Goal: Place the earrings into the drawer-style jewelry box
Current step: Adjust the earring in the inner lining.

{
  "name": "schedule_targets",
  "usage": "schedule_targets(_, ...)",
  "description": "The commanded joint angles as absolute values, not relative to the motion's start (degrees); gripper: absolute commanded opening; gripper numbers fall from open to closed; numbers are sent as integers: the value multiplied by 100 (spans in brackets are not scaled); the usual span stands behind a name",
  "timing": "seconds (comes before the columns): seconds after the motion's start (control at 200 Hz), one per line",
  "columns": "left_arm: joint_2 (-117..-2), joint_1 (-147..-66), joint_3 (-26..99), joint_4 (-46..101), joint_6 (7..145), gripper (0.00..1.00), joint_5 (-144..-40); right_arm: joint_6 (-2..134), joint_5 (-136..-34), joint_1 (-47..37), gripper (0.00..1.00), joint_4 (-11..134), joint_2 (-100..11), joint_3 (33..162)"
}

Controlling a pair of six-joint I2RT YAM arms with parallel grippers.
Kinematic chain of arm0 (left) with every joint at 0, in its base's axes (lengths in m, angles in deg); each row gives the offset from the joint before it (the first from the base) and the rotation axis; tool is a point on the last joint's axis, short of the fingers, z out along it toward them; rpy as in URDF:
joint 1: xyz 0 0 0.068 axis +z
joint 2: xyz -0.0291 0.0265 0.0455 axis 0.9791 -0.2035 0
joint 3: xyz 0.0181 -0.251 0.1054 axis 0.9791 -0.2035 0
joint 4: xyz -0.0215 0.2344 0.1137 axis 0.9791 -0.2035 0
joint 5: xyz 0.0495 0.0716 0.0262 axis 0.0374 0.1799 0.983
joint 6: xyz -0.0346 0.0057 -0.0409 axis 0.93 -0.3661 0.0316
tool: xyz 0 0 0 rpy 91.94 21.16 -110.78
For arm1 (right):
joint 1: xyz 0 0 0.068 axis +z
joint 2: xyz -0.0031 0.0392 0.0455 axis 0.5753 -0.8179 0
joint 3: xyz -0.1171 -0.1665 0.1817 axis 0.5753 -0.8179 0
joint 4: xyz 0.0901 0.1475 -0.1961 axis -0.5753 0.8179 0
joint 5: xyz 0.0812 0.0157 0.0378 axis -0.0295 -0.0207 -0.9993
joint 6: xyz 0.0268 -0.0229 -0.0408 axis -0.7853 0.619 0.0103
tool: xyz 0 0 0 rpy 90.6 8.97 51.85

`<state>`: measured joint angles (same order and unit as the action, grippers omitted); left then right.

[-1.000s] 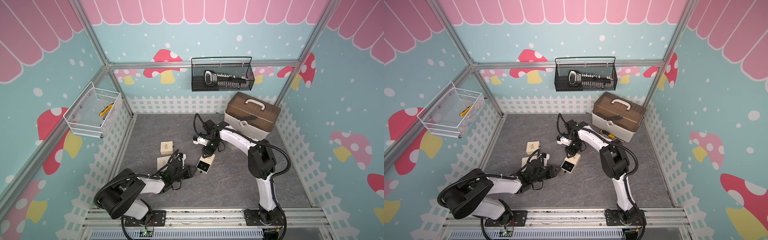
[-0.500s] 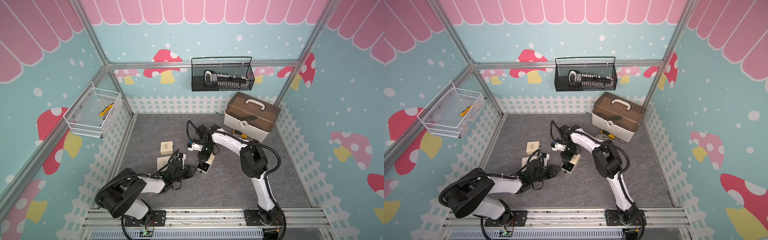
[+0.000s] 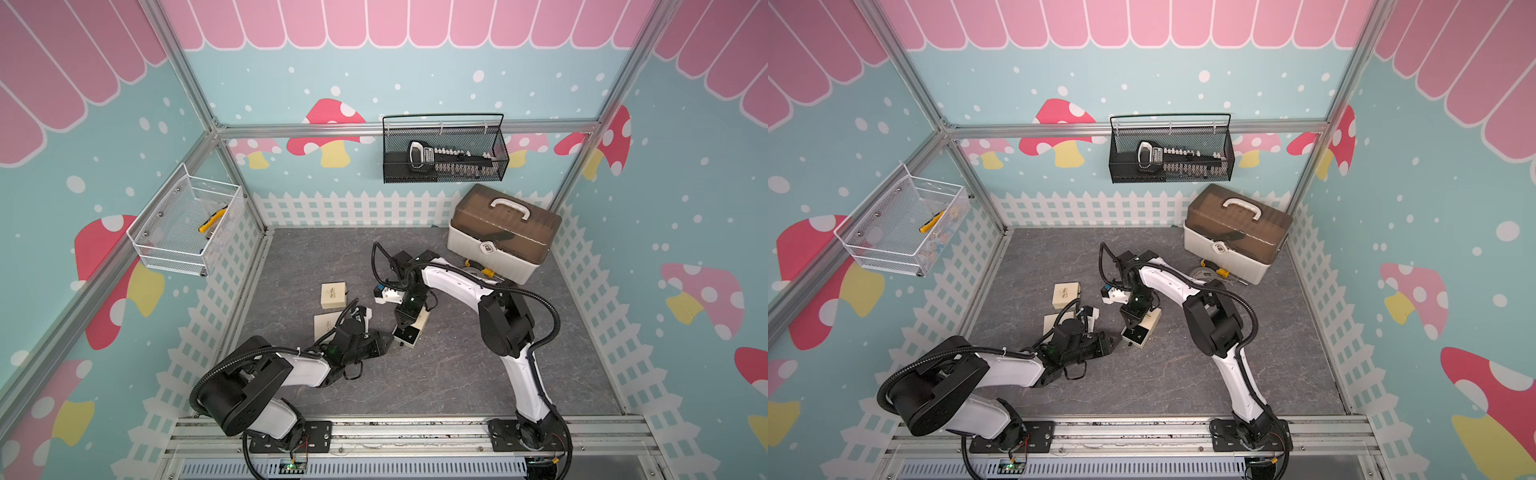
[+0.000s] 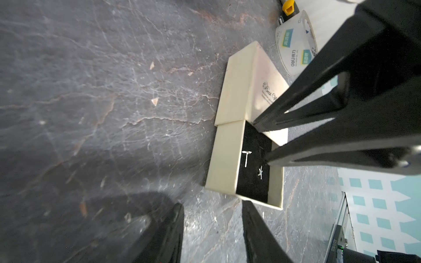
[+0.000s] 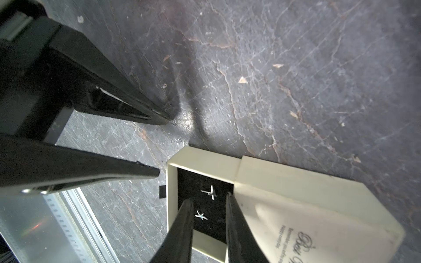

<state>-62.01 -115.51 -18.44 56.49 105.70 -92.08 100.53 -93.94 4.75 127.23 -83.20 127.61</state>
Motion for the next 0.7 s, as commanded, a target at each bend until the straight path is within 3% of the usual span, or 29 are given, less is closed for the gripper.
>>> schedule_targets(0.0, -6072, -11532, -1783, 5606, 10494, 43, -9187, 10139, -9428, 522, 26, 12764, -8238, 12703)
schedule_targets(0.695, -6092, -11540, -1776, 5687, 10450, 43, -9318, 9931, -8893, 596, 20, 12487, -8289, 12555)
